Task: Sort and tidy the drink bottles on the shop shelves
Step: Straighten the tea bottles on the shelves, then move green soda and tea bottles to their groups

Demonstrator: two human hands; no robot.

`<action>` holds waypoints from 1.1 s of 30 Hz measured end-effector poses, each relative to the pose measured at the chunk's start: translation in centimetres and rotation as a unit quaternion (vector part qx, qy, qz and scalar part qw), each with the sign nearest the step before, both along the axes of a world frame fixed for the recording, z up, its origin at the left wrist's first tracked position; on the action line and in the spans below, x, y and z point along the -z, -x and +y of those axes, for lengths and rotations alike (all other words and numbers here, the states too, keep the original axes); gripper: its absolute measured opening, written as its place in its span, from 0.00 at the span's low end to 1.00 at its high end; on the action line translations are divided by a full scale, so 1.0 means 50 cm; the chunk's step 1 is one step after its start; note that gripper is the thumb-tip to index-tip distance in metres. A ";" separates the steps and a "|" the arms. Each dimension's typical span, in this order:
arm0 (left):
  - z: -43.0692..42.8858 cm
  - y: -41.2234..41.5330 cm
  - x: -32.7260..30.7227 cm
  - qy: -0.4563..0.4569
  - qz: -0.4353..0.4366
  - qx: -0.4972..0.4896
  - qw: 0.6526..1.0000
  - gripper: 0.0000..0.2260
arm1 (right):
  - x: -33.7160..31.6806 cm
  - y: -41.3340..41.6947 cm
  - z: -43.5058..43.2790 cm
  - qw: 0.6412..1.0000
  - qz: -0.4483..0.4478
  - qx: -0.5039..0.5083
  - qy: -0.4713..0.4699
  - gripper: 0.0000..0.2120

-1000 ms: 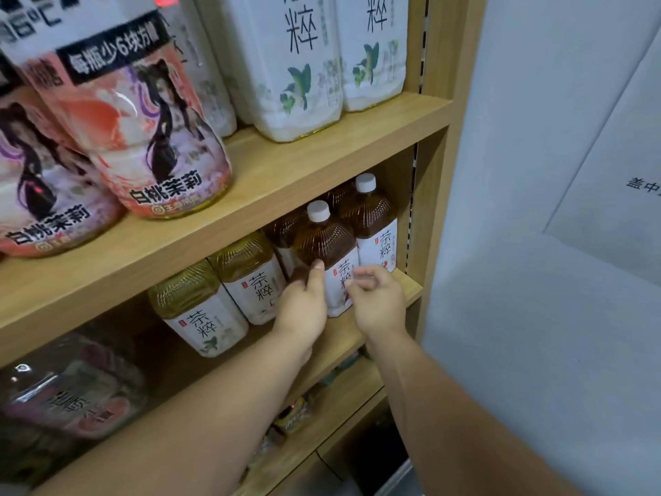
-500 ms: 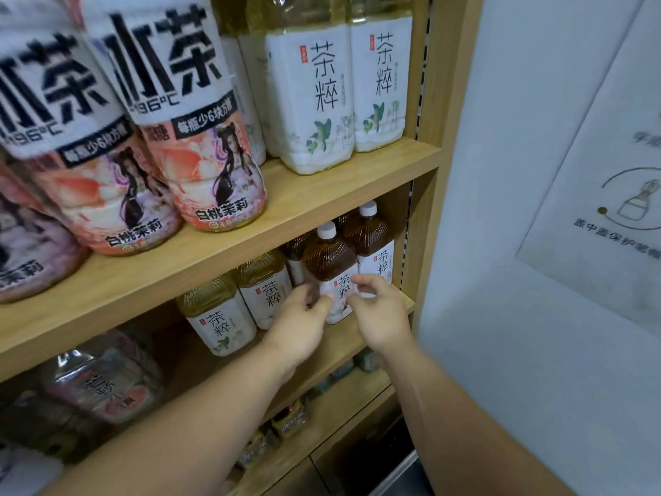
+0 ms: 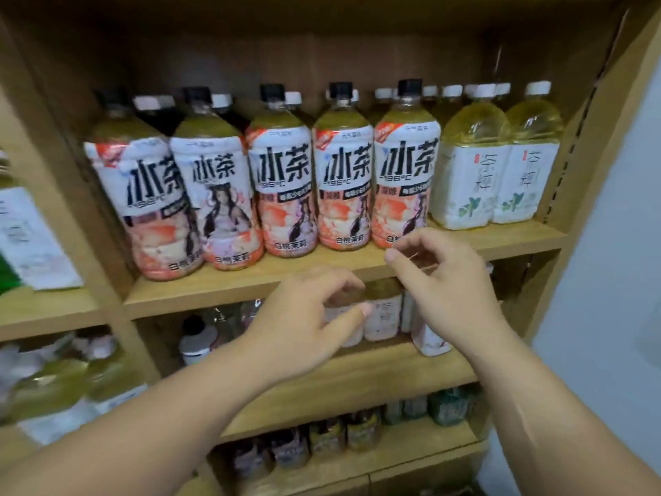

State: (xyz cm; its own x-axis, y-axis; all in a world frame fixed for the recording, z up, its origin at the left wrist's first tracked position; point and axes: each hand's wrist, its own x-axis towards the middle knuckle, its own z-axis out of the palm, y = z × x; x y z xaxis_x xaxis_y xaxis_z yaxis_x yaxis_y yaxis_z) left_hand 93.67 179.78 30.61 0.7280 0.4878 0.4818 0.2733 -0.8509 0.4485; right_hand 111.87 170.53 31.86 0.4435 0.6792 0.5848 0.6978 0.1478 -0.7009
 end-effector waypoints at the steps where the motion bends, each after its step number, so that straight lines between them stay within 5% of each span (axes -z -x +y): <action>1: 0.007 0.046 -0.008 -0.026 -0.002 -0.020 0.999 0.11 | -0.006 0.033 0.015 1.000 -0.014 -0.025 0.001 0.02; 16: 0.179 0.651 -0.072 -0.159 -0.087 -0.344 0.921 0.17 | -0.052 0.567 0.294 0.956 -0.082 -0.282 -0.024 0.05; 25: 0.343 0.824 -0.216 -0.213 -0.119 -0.368 0.897 0.24 | -0.204 0.779 0.428 0.966 -0.131 -0.207 -0.079 0.13; 29: 0.403 0.846 -0.287 -0.241 -0.106 -0.366 0.893 0.24 | -0.268 0.835 0.485 0.975 -0.170 -0.139 -0.044 0.19; 33: 0.429 0.844 -0.355 -0.193 -0.047 -0.367 0.909 0.28 | -0.306 0.864 0.535 0.989 -0.117 -0.088 0.006 0.31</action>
